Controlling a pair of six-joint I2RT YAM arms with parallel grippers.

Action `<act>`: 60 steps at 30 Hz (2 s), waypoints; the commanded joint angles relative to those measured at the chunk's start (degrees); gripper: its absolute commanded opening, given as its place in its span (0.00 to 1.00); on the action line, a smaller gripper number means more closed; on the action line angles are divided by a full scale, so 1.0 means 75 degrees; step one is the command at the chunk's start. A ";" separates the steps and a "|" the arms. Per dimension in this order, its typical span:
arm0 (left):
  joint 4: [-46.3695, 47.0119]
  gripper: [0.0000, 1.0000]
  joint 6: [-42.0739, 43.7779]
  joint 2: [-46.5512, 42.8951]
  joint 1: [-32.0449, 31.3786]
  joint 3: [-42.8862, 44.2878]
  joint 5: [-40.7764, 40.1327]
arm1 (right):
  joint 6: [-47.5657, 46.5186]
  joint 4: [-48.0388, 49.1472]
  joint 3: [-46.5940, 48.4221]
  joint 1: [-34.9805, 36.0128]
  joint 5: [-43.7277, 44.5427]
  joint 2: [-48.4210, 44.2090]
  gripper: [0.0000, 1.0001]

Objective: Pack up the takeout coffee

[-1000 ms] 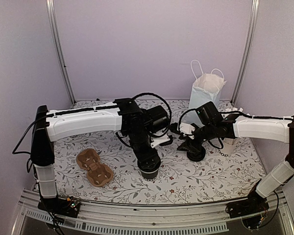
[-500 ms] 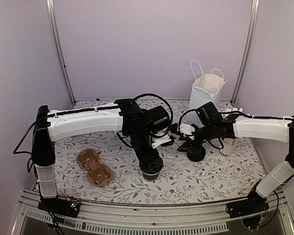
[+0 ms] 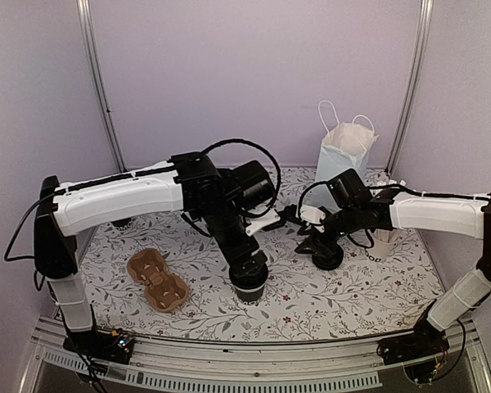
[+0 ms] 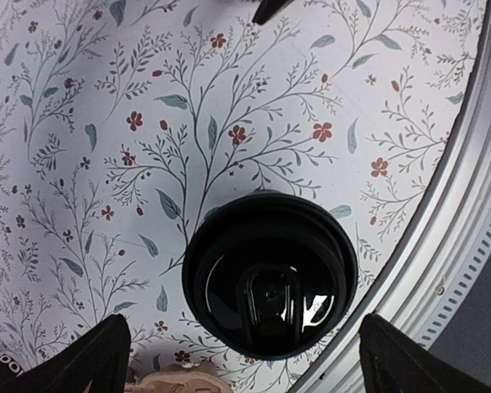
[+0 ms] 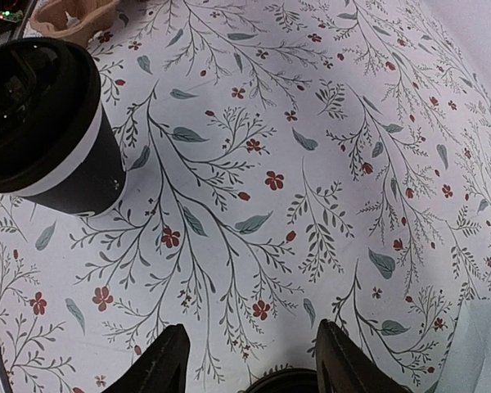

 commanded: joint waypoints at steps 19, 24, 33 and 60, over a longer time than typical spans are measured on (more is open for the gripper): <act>0.7377 0.91 -0.4914 -0.3821 0.1409 -0.6118 0.2122 | 0.2373 -0.2901 0.1728 0.0304 -0.4337 0.1338 0.52; 0.7816 0.84 -0.5250 -0.3821 0.1529 -0.6647 0.2140 | 0.2496 -0.3035 0.1963 0.0404 -0.4788 0.1782 0.52; 0.8184 0.81 -0.5321 -0.3442 0.1613 -0.6795 0.2107 | 0.2430 -0.3549 0.2732 0.0423 -0.5601 0.2674 0.56; 0.8309 0.54 -0.5968 -0.2339 0.1449 -0.7904 0.2178 | 0.3402 -0.3266 0.2910 0.0568 -0.3727 0.4371 0.41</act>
